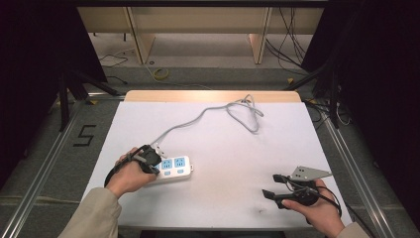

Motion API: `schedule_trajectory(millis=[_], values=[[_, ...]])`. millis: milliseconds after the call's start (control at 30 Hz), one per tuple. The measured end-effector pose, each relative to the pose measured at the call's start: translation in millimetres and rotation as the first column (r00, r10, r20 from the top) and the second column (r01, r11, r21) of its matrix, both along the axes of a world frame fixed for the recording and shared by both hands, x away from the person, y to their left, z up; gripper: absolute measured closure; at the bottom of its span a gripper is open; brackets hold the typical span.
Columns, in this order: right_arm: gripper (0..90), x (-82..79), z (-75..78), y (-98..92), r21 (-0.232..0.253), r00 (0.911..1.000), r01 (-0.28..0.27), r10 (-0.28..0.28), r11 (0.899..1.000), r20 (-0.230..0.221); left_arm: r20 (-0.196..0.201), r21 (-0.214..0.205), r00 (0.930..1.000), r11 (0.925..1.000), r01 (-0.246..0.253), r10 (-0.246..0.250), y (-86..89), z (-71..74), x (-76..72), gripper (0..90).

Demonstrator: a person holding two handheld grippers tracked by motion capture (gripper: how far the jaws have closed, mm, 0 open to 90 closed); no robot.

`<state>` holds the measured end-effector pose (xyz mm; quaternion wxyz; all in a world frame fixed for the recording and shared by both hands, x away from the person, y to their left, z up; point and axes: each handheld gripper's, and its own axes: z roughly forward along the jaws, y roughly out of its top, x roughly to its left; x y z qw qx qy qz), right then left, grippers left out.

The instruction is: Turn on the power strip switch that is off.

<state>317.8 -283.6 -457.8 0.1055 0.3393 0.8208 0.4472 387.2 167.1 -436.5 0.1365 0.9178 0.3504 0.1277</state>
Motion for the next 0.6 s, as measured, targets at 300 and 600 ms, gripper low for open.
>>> schedule_trajectory(millis=[300,600], values=[[29.3,-0.2,0.2,0.2,0.0,1.0,-0.001,0.001,1.0,0.001,-0.011,-0.013,0.9999,0.9999,-0.008,0.008,1.0,-0.1,1.2,89.9],[29.3,-0.3,0.1,0.3,0.0,1.0,-0.003,0.003,1.0,-0.001,-0.009,-0.008,1.0,1.0,-0.003,0.002,0.7,-0.4,1.4,89.9]])
